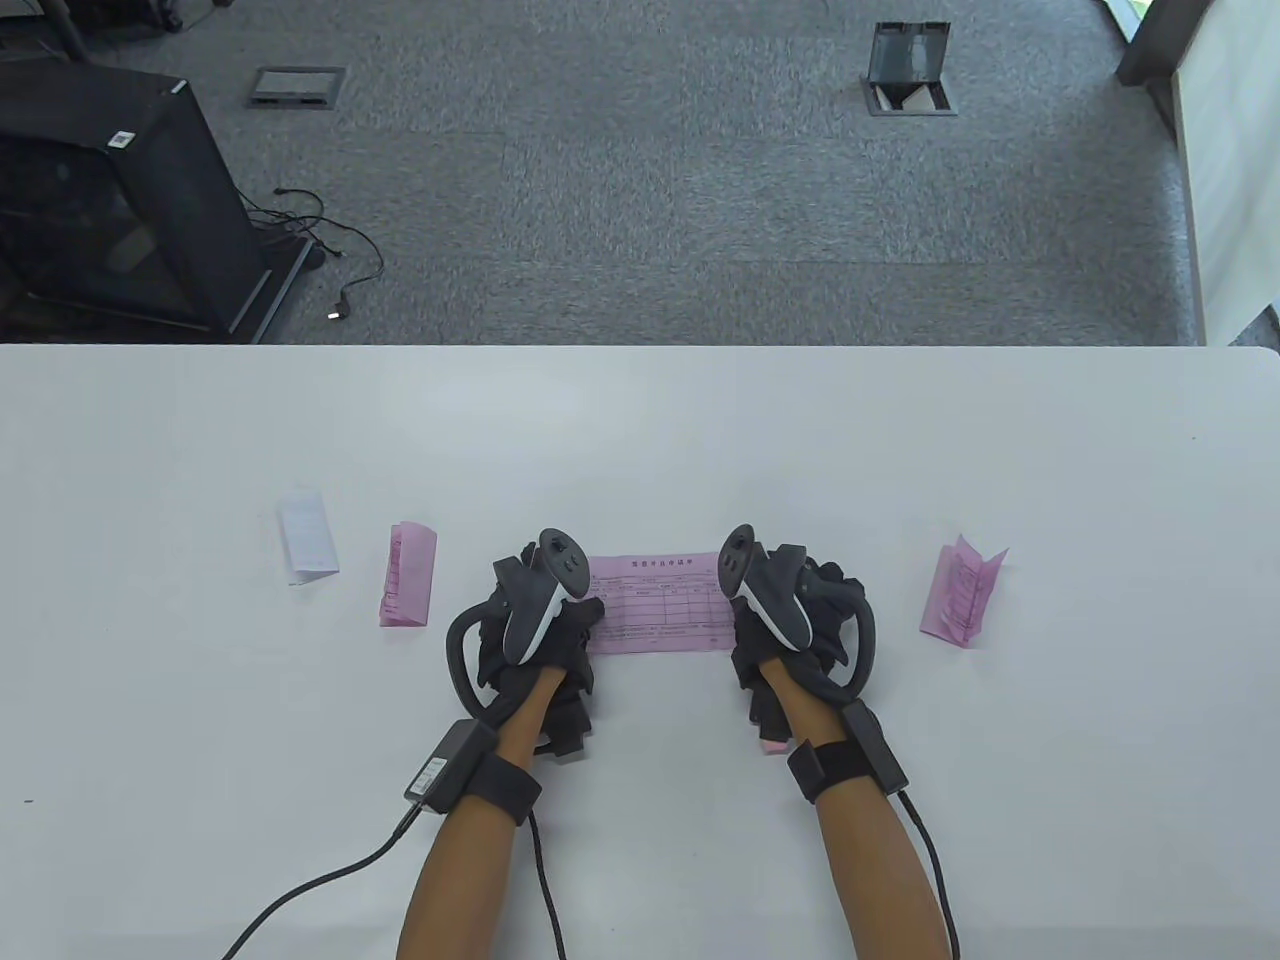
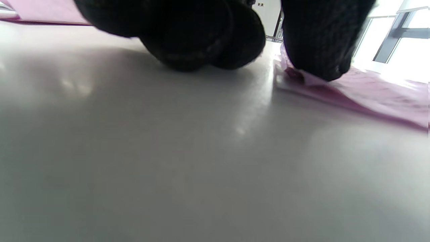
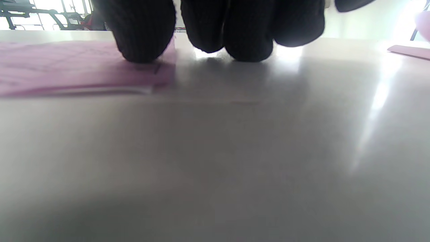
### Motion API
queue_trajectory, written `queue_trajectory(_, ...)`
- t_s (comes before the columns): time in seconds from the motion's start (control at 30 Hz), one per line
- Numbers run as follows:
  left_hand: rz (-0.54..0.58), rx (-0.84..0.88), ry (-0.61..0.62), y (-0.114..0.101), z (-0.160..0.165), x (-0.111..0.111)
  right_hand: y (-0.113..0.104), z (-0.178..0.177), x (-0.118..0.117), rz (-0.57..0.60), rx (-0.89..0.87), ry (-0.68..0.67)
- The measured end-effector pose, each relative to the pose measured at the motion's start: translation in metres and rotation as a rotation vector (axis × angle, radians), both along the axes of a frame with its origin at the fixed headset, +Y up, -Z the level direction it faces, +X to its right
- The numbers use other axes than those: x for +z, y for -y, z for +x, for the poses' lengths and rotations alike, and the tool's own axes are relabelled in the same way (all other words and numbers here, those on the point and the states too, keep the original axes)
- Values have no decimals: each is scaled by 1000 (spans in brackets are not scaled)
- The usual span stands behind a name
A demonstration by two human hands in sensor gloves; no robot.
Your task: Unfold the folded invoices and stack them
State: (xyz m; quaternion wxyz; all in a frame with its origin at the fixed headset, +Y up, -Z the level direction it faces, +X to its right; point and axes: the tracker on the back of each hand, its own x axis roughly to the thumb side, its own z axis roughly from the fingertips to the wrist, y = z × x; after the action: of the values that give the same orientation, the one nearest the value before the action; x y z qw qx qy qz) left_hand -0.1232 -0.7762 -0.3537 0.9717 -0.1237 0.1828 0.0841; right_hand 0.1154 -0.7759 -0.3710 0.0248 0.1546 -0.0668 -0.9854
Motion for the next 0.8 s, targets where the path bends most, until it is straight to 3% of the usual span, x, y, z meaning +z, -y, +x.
queue_trajectory(0.2, 41, 68, 26, -1, -4, 7, -2, 14, 6, -4, -170, 41)
queue_trajectory(0.33, 133, 151, 65, -7, -10, 24, -20, 30, 19, 60, -305, 61)
queue_trajectory(0.47, 195, 180, 123, -15, -20, 56, -54, 61, 36, 151, -304, 54)
queue_trajectory(0.6, 190, 197, 163, -17, -29, 85, -75, 102, 46, 154, -269, 136)
queue_trajectory(0.8, 204, 292, 171, -14, -40, 107, -70, 154, 52, 73, -200, 266)
